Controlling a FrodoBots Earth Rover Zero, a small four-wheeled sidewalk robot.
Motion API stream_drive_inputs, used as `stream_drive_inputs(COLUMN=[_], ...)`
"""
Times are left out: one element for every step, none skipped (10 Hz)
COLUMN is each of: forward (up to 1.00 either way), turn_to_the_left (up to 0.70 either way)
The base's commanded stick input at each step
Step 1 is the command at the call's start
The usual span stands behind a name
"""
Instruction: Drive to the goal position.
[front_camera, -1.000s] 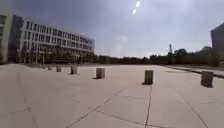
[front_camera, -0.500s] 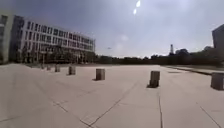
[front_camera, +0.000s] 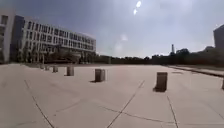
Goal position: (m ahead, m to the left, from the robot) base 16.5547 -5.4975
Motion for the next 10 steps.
stream_drive_inputs(forward=[0.70,0.70,0.70,0.70,0.70,0.70,0.70,0.70,0.70,0.70], turn_to_the_left=[-0.02,-0.02,-0.02,-0.02,-0.02,-0.02,-0.02,-0.02,-0.11,-0.21])
